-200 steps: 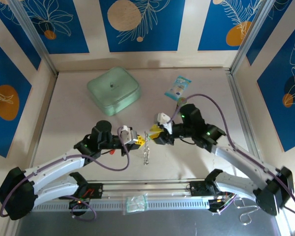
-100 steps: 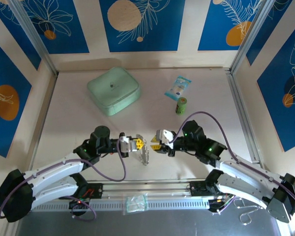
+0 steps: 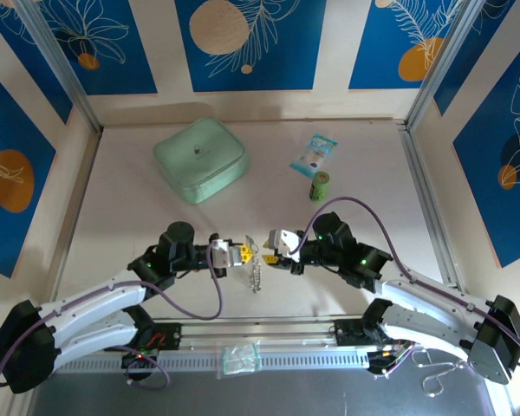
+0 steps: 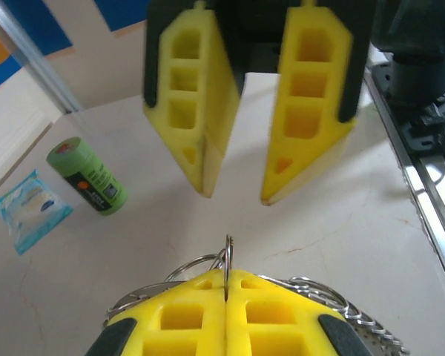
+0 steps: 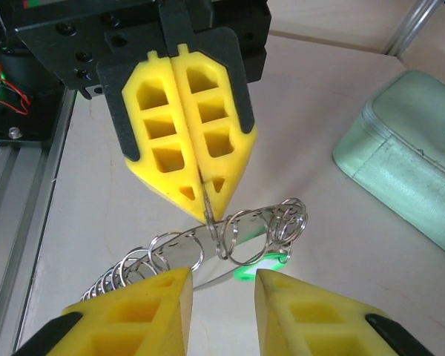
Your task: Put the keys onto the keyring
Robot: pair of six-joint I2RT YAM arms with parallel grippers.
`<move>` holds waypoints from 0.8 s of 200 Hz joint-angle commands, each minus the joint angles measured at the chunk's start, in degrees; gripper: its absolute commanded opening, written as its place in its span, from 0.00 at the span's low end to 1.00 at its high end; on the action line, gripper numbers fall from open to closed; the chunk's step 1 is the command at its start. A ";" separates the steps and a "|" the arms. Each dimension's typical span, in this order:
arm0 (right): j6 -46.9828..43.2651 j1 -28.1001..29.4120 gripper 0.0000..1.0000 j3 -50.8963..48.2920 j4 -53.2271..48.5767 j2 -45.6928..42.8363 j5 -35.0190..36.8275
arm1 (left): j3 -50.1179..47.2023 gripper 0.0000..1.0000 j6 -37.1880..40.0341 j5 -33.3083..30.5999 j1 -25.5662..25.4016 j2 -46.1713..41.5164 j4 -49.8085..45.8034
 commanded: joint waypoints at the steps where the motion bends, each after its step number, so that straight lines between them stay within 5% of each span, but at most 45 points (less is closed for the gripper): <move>1: 4.91 -1.47 0.30 1.94 3.59 -1.69 0.01 | 4.39 0.00 -9.23 -9.04 -0.42 -1.03 -1.29; 28: 10.41 -5.85 0.31 3.79 1.13 -1.96 -1.72 | 11.20 0.00 -17.96 -23.38 -0.37 -0.19 -11.42; 79: 15.08 -6.06 0.31 7.03 -4.20 1.58 -3.21 | 12.82 0.00 -21.79 -37.24 -0.15 -3.14 -14.63; 118: 6.74 3.83 0.34 7.45 -4.98 8.53 -2.66 | 18.71 0.00 -28.11 -50.76 0.48 -2.41 -27.08; 160: 10.45 10.58 0.33 8.05 9.36 22.73 -2.27 | 17.62 0.00 -31.88 -57.68 5.54 -5.20 -30.14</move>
